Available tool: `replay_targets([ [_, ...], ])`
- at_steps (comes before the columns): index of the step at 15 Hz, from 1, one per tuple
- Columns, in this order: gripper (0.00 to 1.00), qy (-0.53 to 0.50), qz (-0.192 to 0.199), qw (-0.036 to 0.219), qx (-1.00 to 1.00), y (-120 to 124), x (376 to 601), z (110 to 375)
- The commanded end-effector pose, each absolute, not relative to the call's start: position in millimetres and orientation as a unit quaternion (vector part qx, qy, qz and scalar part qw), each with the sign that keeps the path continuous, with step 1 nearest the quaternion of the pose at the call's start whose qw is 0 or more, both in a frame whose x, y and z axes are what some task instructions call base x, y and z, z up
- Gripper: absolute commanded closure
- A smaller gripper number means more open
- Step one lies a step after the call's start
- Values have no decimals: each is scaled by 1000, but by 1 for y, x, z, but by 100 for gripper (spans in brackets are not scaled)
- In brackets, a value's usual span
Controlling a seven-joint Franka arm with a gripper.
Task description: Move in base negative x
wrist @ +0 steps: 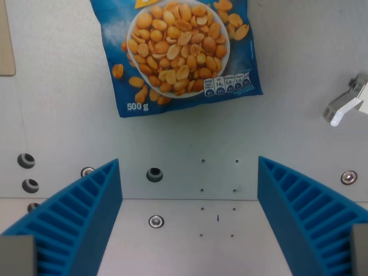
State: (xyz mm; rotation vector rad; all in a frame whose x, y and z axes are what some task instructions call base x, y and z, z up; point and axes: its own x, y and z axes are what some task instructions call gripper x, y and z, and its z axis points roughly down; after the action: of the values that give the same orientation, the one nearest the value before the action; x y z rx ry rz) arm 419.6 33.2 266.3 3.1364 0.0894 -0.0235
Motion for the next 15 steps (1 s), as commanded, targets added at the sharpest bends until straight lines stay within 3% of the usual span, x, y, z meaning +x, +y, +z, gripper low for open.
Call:
replay_targets([
  [1, 0, 28, -4, 2, 1000, 33, 415, 269],
  [15, 0, 28, -4, 2, 1000, 38, 345, 262],
])
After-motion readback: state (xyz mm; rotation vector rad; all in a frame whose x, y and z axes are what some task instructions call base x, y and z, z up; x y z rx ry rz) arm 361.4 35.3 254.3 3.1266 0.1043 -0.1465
